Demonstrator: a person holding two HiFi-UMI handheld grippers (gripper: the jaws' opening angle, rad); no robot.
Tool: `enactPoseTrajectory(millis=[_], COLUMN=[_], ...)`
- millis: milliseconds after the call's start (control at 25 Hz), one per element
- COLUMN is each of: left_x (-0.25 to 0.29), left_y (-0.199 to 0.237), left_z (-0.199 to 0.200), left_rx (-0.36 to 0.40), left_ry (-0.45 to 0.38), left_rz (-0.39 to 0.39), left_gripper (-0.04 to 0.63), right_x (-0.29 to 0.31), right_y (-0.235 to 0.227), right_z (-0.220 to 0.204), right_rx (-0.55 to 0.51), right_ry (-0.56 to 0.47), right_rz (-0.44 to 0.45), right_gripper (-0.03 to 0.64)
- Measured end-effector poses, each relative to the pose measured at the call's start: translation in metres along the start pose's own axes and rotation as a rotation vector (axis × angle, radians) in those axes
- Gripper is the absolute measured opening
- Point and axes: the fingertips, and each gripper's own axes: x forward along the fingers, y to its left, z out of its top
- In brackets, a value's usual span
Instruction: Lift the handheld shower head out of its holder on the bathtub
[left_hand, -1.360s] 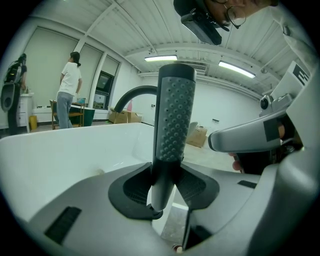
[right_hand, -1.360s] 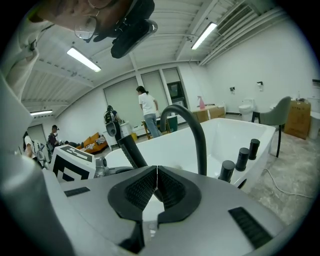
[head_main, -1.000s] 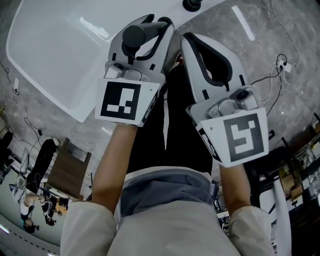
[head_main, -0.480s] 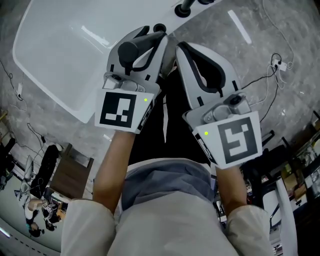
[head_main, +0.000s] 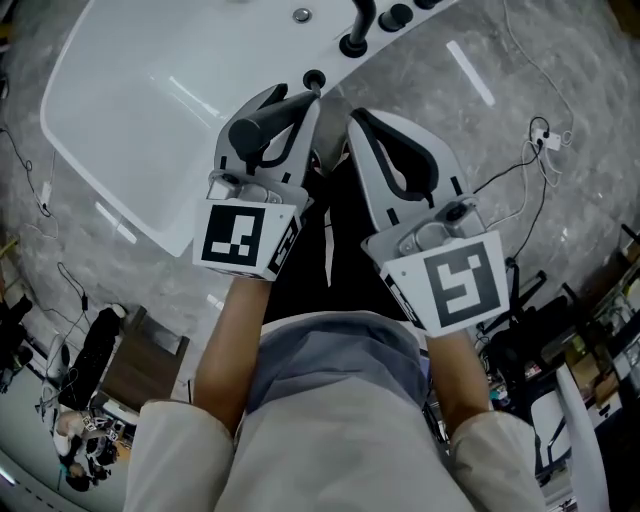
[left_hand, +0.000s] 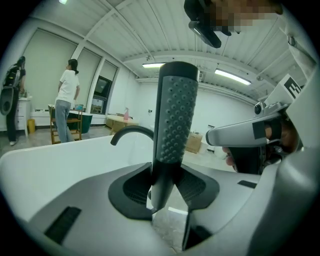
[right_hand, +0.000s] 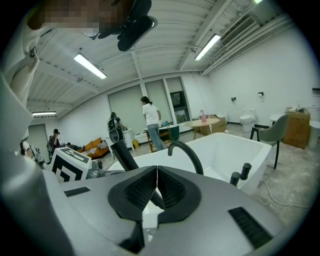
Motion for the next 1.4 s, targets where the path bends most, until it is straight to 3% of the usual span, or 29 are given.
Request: enactPoseTrajectory(millis=[600, 1080, 1400], left_x=[-0.032, -0.061, -0.085], left_y=[-0.007, -0.018, -0.024], left_z=[0.030, 0.081, 0.097], left_rx=[-0.016, 0.040, 0.023], left_ry=[-0.010, -0.038, -0.057], left_rz=[-0.010, -0.023, -0.064], left_gripper=[0.143, 0.143, 0.143], right_x=[-0.023, -0.042, -0.058], right_y=[0.028, 0.049, 0.064], right_z=[0.023, 0.083, 0.110], right_rx=[-0.036, -0.067, -0.106], right_ry=[-0.008, -0.060, -0.097], right_rz=[0.020, 0.023, -0.004], right_gripper=[0.020, 0.020, 0.020])
